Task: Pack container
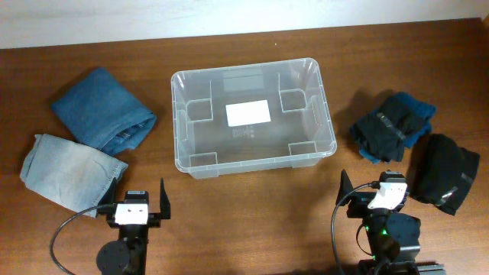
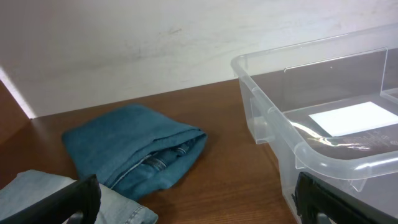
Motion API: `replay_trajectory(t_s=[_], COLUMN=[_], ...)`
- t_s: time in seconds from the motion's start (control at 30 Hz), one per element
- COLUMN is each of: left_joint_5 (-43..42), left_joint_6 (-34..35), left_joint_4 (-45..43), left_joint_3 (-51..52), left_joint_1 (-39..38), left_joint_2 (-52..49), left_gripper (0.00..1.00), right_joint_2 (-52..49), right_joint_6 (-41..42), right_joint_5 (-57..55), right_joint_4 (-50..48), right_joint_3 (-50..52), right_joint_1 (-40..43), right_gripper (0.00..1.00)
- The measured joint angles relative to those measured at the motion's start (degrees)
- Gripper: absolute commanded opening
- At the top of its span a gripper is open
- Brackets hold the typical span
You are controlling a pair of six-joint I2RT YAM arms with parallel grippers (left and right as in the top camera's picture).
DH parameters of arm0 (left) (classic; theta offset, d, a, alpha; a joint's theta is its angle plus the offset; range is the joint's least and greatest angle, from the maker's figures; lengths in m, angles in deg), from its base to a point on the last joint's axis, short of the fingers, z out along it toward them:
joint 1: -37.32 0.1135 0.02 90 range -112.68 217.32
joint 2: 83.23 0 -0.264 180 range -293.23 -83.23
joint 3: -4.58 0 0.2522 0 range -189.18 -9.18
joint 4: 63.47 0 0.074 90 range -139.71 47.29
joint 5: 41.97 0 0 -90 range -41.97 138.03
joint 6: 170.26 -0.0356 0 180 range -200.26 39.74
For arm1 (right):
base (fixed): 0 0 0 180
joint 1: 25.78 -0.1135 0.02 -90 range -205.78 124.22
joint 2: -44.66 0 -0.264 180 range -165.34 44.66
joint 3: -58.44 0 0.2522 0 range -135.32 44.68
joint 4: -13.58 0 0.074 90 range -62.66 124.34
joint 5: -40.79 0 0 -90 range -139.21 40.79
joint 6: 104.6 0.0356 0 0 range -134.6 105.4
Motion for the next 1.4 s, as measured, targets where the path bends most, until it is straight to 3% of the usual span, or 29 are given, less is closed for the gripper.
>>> replay_trajectory(t_s=[0.4,0.63,0.8,0.93,1.17,1.3,1.4], left_joint_5=[0.0,0.0,0.0,0.6,1.0,1.0,1.0], left_joint_6=[0.2,8.0,10.9,11.7,11.9,11.9,11.9], left_joint_4=[-0.2,1.7,9.5,16.0,29.9,36.8,38.5], left_joint_3=[0.0,-2.8,-15.9,-29.0,-46.2,-54.2,-57.7], left_joint_1=[0.0,0.0,0.0,0.0,0.0,0.0,0.0], left_joint_2=[0.0,-0.7,-8.5,-20.4,-42.8,-54.9,-60.5], left_gripper=[1.00,0.99,0.99,1.00,0.99,0.99,0.99], right_joint_2=[0.0,-2.8,-18.9,-37.5,-69.2,-80.3,-84.1], right_joint_6=[0.6,3.4,3.9,3.8,-0.6,-2.5,-3.7], right_joint_5=[3.5,4.9,3.0,2.0,1.6,2.1,5.2], right_joint_4=[-0.5,0.8,5.7,13.9,36.9,41.2,40.0], right_joint_3=[0.0,-2.5,-17.6,-34.2,-64.1,-74.3,-76.5], right_joint_1=[0.0,0.0,0.0,0.0,1.2,6.6,13.8], right_gripper=[0.98,0.98,0.98,0.98,0.98,0.98,0.98])
